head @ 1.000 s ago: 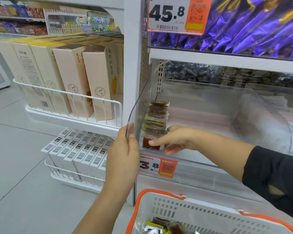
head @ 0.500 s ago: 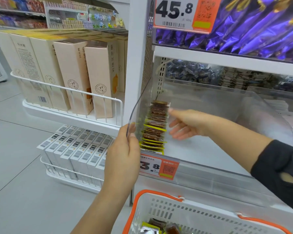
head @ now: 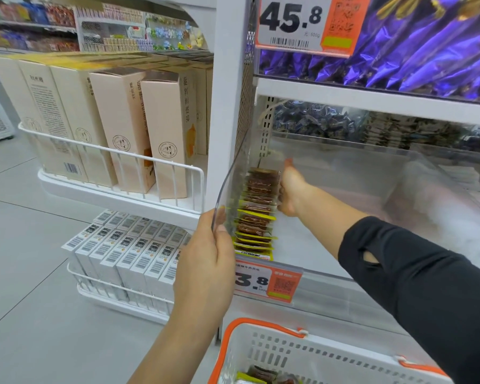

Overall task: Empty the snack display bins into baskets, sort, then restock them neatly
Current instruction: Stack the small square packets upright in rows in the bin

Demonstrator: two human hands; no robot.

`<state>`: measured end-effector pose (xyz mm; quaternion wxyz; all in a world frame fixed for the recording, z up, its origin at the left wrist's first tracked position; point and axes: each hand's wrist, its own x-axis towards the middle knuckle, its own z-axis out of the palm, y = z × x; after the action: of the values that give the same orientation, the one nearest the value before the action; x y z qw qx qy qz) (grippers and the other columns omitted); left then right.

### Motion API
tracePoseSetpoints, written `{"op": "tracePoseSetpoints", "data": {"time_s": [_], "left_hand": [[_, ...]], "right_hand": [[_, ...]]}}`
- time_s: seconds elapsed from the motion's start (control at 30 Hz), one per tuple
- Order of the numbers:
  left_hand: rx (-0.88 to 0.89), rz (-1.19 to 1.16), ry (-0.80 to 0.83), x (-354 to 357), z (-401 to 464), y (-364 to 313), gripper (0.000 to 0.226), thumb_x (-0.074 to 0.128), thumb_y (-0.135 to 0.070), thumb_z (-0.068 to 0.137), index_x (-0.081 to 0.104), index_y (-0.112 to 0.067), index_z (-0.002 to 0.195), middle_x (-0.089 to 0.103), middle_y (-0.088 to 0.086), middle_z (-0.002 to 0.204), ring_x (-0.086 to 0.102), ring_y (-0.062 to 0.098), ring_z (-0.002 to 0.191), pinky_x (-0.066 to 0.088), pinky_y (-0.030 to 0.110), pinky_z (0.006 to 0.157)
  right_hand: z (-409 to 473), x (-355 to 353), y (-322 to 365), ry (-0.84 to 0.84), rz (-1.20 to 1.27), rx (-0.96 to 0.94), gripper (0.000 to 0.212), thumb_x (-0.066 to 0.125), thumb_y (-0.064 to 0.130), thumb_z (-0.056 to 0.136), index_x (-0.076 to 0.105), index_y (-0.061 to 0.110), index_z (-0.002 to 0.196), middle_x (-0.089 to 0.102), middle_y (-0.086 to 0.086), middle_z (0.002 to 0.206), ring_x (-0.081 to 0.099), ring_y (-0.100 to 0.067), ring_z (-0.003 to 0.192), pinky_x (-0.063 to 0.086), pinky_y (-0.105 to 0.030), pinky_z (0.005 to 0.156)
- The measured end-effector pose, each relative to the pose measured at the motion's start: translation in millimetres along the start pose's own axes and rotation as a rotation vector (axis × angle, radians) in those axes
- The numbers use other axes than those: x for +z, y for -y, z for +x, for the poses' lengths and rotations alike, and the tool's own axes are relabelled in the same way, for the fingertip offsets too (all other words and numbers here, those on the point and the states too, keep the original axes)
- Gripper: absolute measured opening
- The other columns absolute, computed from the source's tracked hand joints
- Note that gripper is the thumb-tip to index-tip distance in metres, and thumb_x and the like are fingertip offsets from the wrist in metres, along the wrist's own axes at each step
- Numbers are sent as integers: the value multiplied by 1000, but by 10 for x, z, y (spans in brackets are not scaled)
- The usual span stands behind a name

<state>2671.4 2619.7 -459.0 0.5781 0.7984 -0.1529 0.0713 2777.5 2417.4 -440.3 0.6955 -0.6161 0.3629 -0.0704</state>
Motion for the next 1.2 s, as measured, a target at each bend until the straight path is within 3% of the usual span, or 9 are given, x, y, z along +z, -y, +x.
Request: {"op": "tracePoseSetpoints", "data": {"time_s": [0.17,0.33,0.47,0.63,0.83,0.97,1.03,1.1,1.2], "left_hand": [[5,7,26,-28,13,-7,25,38,-22,102,50,-37,120,54,-33,97,50,-19,86,37,8,73],[-53,34,64,-128,-65,-134,50,45,-37,99,35,-22,146,43,-7,146,40,9,133,31,25,105],[517,252,-49,-252,-452,-376,40,44,-24,95,53,-11,132,50,0,137,41,14,129,27,24,110],[1033,698,501,-85,-1004,-126,30,43,-20,84,69,-14,97,68,1,94,62,22,90,45,30,79],[251,1307,1311,623,-1616,825,35,41,-25,98,53,-12,128,57,11,127,55,30,117,45,36,89],[-191,1100,1180,933,-1996,1448,39,46,-25,98,51,-6,132,57,10,120,54,31,120,43,36,98],[-330,966,1079,1063,-2188,1623,49,48,-26,98,39,-7,142,47,12,138,48,29,128,38,34,101],[-400,892,1045,1184,-2306,1747,65,51,-31,97,23,-8,150,30,13,151,38,30,135,35,34,105],[-414,871,906,1337,-2345,1896,72,54,-35,94,20,-8,151,24,12,155,28,29,141,32,37,112]], "right_hand": [[-225,-76,71,0,24,-34,75,19,64,97,25,13,151,46,-3,136,52,-26,111,25,-42,116],[-1099,-514,49,88,-65,-293,38,35,34,104,62,10,112,65,-6,107,62,-18,94,47,-29,89],[-1961,-954,-247,94,-38,-646,29,43,8,99,65,15,81,66,0,61,57,-10,45,47,-19,53],[-2224,-1265,-1221,125,-7,-655,28,44,6,99,64,15,82,61,3,52,49,-8,40,39,-16,45],[-1940,-1616,-3071,-6,-171,-71,23,50,10,98,67,13,82,70,-5,73,60,-13,58,46,-23,57],[-1790,-2096,-3909,63,-688,224,26,53,31,98,67,10,101,63,-8,108,59,-20,100,37,-26,72],[-1774,-2287,-4102,41,-719,325,35,57,43,93,62,11,107,62,-4,98,62,-17,90,39,-25,64],[-1685,-2417,-4229,-108,-665,363,35,62,39,90,59,12,112,63,-5,97,62,-16,81,41,-24,59],[-1499,-2580,-4363,-500,-541,296,48,69,24,84,55,6,126,63,-19,113,60,-34,101,51,-40,83]]}}
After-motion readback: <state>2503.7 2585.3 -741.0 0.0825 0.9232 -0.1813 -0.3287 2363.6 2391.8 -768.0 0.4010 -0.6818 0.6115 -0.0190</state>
